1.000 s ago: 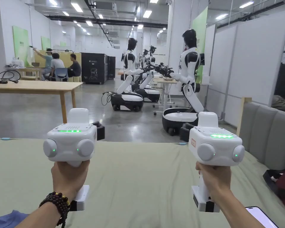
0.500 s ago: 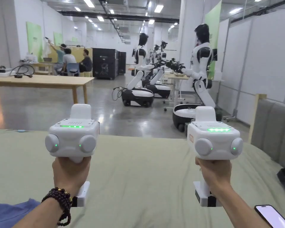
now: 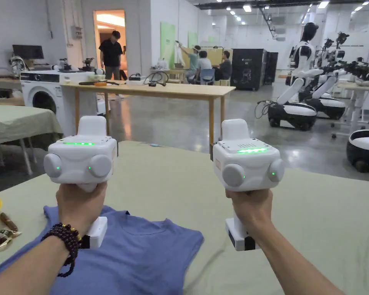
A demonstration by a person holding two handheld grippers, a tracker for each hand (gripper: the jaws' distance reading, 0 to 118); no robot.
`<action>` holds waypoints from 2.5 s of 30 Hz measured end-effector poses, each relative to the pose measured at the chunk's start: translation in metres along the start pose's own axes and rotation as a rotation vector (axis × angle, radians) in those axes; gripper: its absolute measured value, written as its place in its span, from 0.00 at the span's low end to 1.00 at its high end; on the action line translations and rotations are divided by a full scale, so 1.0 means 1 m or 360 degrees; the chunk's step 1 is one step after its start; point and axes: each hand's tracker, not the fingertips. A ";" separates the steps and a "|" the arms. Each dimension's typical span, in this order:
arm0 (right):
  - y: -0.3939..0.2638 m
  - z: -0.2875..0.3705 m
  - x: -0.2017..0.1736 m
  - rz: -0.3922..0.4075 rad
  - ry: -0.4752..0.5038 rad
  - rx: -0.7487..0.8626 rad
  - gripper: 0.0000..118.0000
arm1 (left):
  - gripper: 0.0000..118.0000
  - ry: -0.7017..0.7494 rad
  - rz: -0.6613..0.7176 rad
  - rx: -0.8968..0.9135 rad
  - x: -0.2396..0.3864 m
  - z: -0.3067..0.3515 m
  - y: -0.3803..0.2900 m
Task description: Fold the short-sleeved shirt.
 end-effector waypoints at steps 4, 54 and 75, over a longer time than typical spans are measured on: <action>-0.001 0.002 -0.004 0.0010 0.0029 0.0003 0.00 | 0.00 -0.0159 -0.0258 -0.0202 0.001 -0.010 -0.001; -0.082 0.079 0.087 -0.0172 0.0123 -0.0206 0.00 | 0.00 -0.0955 -0.0311 -0.0669 0.144 -0.105 -0.099; -0.091 0.333 0.331 -0.0215 -0.0858 -0.0100 0.00 | 0.00 -0.2058 -0.0891 -0.0743 0.601 0.118 -0.158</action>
